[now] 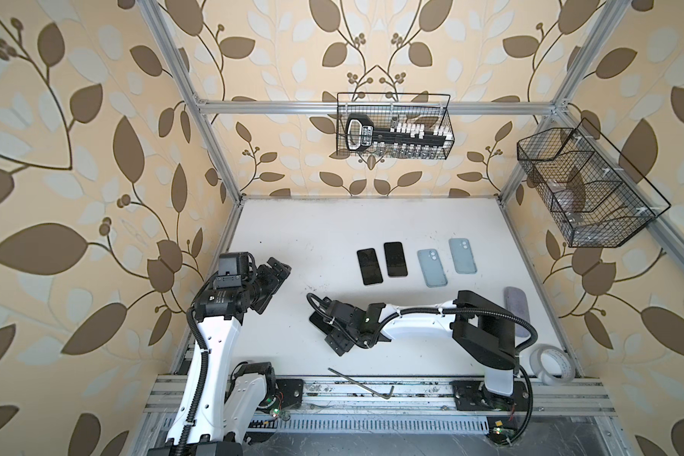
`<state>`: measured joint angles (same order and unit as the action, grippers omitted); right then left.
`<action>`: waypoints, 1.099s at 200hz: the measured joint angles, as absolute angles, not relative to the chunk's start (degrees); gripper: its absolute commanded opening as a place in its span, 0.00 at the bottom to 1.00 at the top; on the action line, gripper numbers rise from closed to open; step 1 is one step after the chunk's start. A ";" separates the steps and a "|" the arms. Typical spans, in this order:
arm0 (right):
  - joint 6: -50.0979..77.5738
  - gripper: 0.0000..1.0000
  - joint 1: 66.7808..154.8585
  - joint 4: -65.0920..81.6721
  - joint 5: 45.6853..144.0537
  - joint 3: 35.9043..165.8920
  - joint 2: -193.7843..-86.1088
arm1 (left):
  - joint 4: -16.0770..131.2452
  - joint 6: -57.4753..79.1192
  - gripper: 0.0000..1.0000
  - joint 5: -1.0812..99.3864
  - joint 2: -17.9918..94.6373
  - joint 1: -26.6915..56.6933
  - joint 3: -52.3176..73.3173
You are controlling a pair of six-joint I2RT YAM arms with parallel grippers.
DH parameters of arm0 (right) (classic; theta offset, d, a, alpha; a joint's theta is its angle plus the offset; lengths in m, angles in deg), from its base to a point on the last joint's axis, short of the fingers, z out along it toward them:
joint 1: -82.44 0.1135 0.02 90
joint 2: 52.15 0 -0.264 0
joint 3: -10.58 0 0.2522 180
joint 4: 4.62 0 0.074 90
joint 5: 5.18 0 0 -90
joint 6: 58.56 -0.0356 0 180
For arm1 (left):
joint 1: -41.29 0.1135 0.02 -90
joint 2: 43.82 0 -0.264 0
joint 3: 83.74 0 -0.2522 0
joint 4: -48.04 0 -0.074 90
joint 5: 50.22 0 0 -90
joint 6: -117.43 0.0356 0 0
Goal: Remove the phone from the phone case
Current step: 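Grasp the black phone in the white case with the right gripper while the left withdraws, then lift the white-cased phone with the right gripper toward the left gripper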
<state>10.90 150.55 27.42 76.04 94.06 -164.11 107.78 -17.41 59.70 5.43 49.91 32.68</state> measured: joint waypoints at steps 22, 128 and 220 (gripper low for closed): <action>11.43 0.75 150.38 27.42 76.11 94.32 -164.33 | 107.10 -17.39 0.99 61.43 6.20 51.88 33.25; 12.48 0.62 147.87 26.83 78.80 94.06 -163.78 | 103.50 -17.04 0.99 68.25 7.49 54.13 37.25; 10.29 0.60 138.88 22.88 86.53 87.81 -153.73 | 92.70 -19.49 0.92 75.53 7.23 48.86 48.68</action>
